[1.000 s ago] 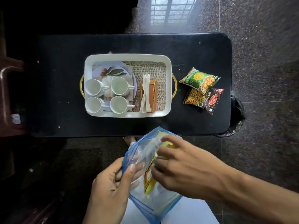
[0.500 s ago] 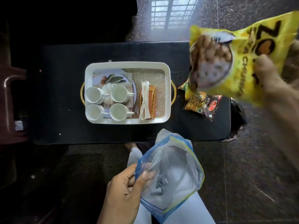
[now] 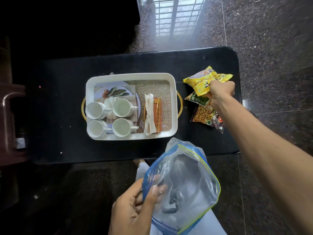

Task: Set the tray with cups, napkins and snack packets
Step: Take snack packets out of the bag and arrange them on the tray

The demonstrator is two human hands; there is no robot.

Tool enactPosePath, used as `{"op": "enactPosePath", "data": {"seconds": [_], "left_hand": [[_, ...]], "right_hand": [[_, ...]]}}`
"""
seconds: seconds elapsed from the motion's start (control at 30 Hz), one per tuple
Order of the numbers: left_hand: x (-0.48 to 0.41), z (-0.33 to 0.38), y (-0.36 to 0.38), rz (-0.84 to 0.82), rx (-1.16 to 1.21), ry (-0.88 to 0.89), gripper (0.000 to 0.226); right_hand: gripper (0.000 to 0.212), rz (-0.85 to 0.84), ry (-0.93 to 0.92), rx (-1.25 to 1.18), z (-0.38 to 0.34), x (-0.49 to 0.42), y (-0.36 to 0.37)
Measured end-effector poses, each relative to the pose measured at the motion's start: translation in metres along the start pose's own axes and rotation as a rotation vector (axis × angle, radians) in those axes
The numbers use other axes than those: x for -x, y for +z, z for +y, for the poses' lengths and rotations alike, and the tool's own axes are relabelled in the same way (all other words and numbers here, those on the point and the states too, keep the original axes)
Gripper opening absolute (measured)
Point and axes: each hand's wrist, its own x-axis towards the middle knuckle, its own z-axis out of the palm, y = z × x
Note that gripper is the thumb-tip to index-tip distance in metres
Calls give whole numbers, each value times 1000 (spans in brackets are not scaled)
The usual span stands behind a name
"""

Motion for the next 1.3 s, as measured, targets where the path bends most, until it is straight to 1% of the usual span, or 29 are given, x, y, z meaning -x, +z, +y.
{"op": "enactPosePath", "data": {"seconds": [0.07,0.1,0.13,0.2,0.23,0.27,0.3,0.33,0.37,0.4,0.43,0.47,0.5,0.53,0.6,0.67,0.73,0.77,0.83,0.87,0.9,0.93,0.97,1.0,1.03,1.1,1.13,1.23,1.3], "left_hand": [[-1,1,2,21,17,19,14],[-2,1,2,23,23,41,20],[-2,2,3,32,29,56,30],[-2,6,5,48,44,84,34],[-3,8,5,48,44,102,30],[-4,10,5,47,38,121,23],[-5,11,5,41,30,142,18],[-7,14,5,33,18,160,18],[-9,16,6,15,14,177,19],[-11,18,7,-3,10,197,20],[-13,20,10,-30,9,214,20],[-14,23,14,-66,2,226,20],[-16,25,19,-109,-9,234,19],[-18,26,25,-154,-20,239,19],[-25,25,41,-229,-15,223,21],[-33,27,62,-285,19,169,26],[-37,29,82,-278,-50,191,29],[-39,28,90,-238,-128,241,30],[-38,22,99,-82,-227,345,43],[-34,16,100,15,-232,361,50],[-30,9,101,109,-210,336,54],[-24,1,102,176,-166,262,55],[-16,-5,104,197,-118,159,55],[-10,-11,108,156,-62,56,54],[-6,-15,115,72,9,-22,51],[-4,-19,132,-110,134,-89,40],[-7,-18,142,-180,178,-94,40],[-25,-15,166,-271,302,-95,55],[-39,-15,173,-315,304,-51,58]], "right_hand": [[25,-8,-19,-16,-3,5,-8],[17,-14,-44,-28,-6,11,-15],[15,-25,-78,-40,-7,18,-24],[22,-65,-196,-52,-2,37,-53],[31,-85,-310,-13,4,49,-73],[37,-135,-468,78,13,61,-94],[44,-247,-650,213,24,73,-116],[53,-426,-815,351,36,87,-136],[66,-640,-934,467,48,100,-153],[82,-845,-1006,551,62,111,-167],[96,-1004,-1030,585,75,122,-177],[104,-1110,-999,573,86,132,-183],[110,-1176,-940,538,96,140,-185],[113,-1213,-875,488,103,146,-186],[107,-1197,-796,373,111,151,-186],[90,-1092,-754,248,113,149,-189],[70,-969,-702,140,115,143,-196],[60,-904,-662,81,115,141,-199],[45,-758,-571,-93,114,134,-206],[44,-654,-549,-163,113,129,-210],[48,-538,-535,-203,111,123,-214],[54,-432,-495,-243,110,119,-218],[56,-347,-416,-320,110,115,-220],[52,-303,-303,-446,110,114,-221],[44,-289,-178,-570,111,115,-221],[31,-337,41,-738,115,124,-219],[27,-364,129,-769,118,130,-219],[24,-453,322,-711,128,143,-220],[26,-510,400,-562,135,144,-223]]}}
